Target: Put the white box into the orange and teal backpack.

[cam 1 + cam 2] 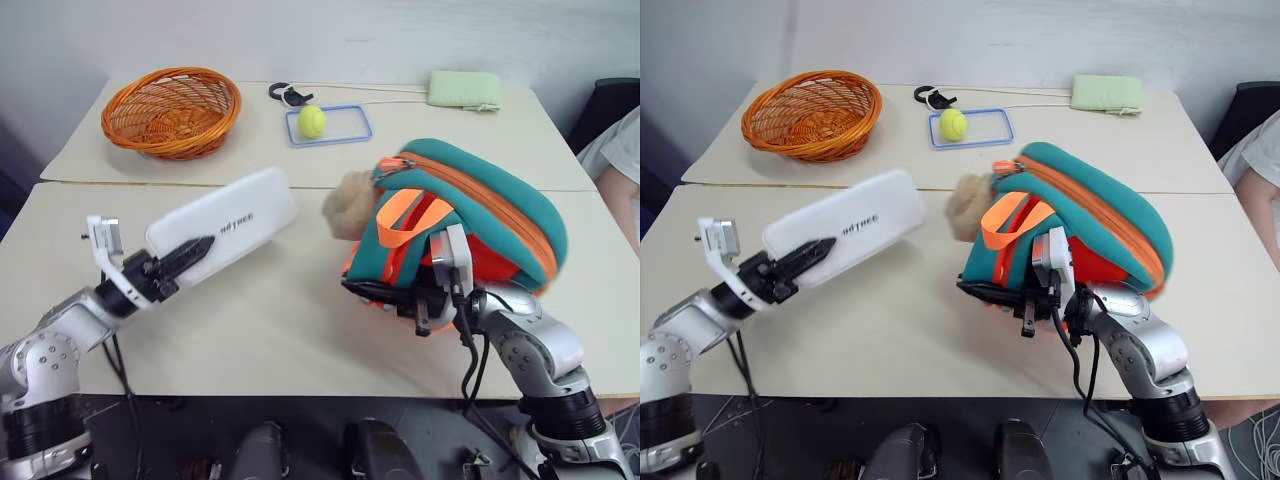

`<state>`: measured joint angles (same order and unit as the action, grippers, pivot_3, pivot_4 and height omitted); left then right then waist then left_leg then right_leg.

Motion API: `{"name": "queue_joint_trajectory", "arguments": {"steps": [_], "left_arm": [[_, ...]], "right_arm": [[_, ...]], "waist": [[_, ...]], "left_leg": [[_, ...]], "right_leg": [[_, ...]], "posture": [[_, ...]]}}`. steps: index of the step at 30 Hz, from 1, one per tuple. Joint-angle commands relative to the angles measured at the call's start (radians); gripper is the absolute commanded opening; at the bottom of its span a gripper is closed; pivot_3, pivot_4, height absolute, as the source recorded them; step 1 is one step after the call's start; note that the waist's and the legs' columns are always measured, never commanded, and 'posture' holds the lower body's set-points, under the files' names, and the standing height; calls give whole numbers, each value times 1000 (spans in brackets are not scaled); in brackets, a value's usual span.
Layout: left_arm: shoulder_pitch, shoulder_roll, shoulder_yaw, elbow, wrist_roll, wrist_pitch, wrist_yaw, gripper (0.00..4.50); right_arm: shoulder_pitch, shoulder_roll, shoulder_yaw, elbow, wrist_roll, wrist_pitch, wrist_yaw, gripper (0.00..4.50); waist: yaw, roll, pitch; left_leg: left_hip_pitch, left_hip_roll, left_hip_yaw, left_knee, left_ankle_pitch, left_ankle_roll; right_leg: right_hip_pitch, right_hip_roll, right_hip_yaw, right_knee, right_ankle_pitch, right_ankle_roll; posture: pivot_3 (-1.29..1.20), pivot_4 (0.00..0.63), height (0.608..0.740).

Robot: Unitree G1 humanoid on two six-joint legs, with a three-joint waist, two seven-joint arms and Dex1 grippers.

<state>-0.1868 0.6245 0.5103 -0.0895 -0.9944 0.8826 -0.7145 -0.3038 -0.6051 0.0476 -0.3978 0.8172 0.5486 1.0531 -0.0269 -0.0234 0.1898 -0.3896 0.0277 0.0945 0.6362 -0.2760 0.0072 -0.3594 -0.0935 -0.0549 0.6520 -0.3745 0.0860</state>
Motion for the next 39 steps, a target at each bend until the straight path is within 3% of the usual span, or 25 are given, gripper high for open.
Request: {"name": "queue_joint_trajectory", "arguments": {"steps": [1, 7, 13, 22, 26, 32, 39], "left_arm": [[-25, 32, 72, -12, -29, -39, -9, 1225], [-37, 40, 100, -145, -88, -70, -28, 1225], [-156, 39, -95, -258, 40, -176, -43, 1225], [-394, -15, -390, -44, 322, -418, -206, 1225], [-430, -9, -466, 3, 364, -461, -332, 1225], [-484, -38, -540, 91, 472, -573, -398, 1225], [-792, -237, -717, 392, 696, -657, -355, 1225]], "right_arm": [[61, -124, -77, -34, 86, 101, 80, 29], [52, -230, -189, 90, 69, 103, 130, 29], [-23, -313, -214, 208, 38, 111, 205, 29], [-4, -284, -202, 178, 21, 123, 183, 29], [16, -273, -202, 167, 9, 112, 173, 29], [28, -252, -205, 160, -6, 93, 162, 29], [30, -238, -203, 125, 17, 118, 163, 29]], "waist": [[12, -2, 0], [21, -3, 0], [28, -2, 1], [24, -2, 1], [26, -2, 1], [29, -2, 1], [50, -2, 1]], "left_leg": [[0, -1, -3, 0, -1, 1], [-1, -2, -2, 1, -3, 4], [-1, -2, -2, 0, -3, 3], [-6, -1, -1, 10, -3, 4], [-7, -1, -2, 11, -3, 5], [-7, -1, -2, 12, -3, 5], [-9, -2, -3, 15, -4, 7]], "right_leg": [[1, -1, 0, -2, 0, 0], [3, -2, 0, -7, 1, 0], [3, -1, -1, -7, 1, 0], [3, 1, -2, -6, 1, 1], [2, 1, -2, -5, 2, 2], [3, 1, -3, -5, 2, 2], [3, 0, -4, -6, 3, 5]], "posture": [[0, 150, 740], [0, 150, 740], [0, 150, 740], [0, 150, 740], [0, 150, 740], [0, 150, 740], [0, 150, 740]]}}
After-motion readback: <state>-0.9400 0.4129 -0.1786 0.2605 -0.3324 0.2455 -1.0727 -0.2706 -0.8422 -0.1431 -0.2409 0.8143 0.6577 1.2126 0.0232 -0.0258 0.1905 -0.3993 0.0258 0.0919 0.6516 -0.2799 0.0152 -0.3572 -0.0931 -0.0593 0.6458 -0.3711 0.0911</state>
